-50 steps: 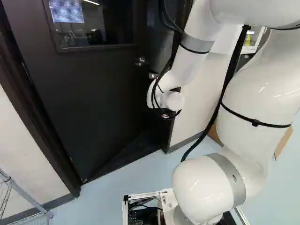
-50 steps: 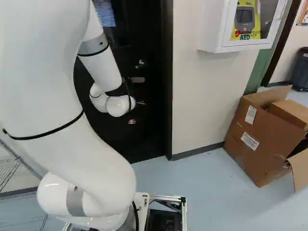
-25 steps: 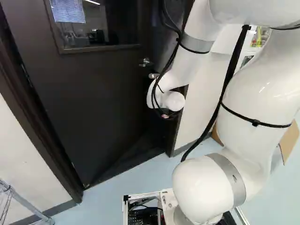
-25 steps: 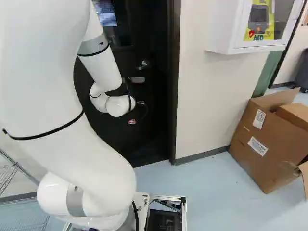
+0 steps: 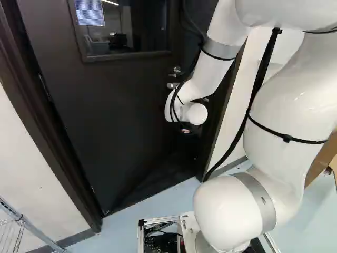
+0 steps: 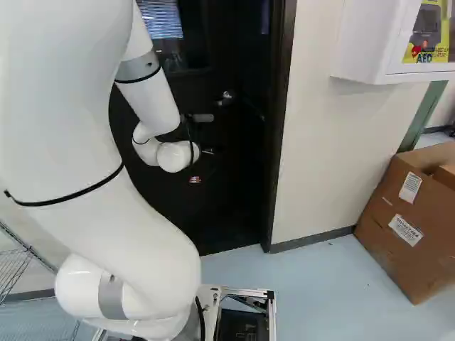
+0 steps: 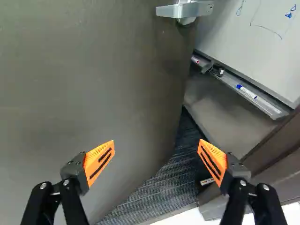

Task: Open the door and move inside

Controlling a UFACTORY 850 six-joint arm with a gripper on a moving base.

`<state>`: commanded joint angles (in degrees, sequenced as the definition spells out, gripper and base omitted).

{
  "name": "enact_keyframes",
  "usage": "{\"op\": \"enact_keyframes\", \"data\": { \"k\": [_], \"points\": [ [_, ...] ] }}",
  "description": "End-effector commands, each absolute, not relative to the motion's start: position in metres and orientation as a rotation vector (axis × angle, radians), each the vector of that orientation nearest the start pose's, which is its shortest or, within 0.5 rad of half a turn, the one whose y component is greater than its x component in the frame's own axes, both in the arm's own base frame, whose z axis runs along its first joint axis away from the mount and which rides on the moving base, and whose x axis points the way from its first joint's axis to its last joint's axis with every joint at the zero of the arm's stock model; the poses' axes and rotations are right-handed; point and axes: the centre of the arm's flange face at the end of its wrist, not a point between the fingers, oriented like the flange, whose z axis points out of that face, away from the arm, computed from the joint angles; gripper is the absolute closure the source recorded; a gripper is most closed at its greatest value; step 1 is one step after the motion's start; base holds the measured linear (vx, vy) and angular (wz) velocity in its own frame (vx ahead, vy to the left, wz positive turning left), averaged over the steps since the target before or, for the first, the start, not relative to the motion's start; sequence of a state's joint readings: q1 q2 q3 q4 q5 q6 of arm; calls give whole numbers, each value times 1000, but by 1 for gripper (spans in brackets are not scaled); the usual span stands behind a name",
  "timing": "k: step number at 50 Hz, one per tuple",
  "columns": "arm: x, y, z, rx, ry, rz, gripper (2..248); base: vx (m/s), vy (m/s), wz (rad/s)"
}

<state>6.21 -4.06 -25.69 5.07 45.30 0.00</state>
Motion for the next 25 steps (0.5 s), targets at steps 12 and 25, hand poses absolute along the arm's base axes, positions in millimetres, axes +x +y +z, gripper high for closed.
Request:
{"op": "enact_keyframes", "data": {
  "k": [12, 25],
  "points": [
    [405, 38, 377, -2588, -6, -1707, 3, 108, 139, -25],
    [405, 38, 377, -2588, -6, -1707, 3, 104, 150, -22]
  ]
}}
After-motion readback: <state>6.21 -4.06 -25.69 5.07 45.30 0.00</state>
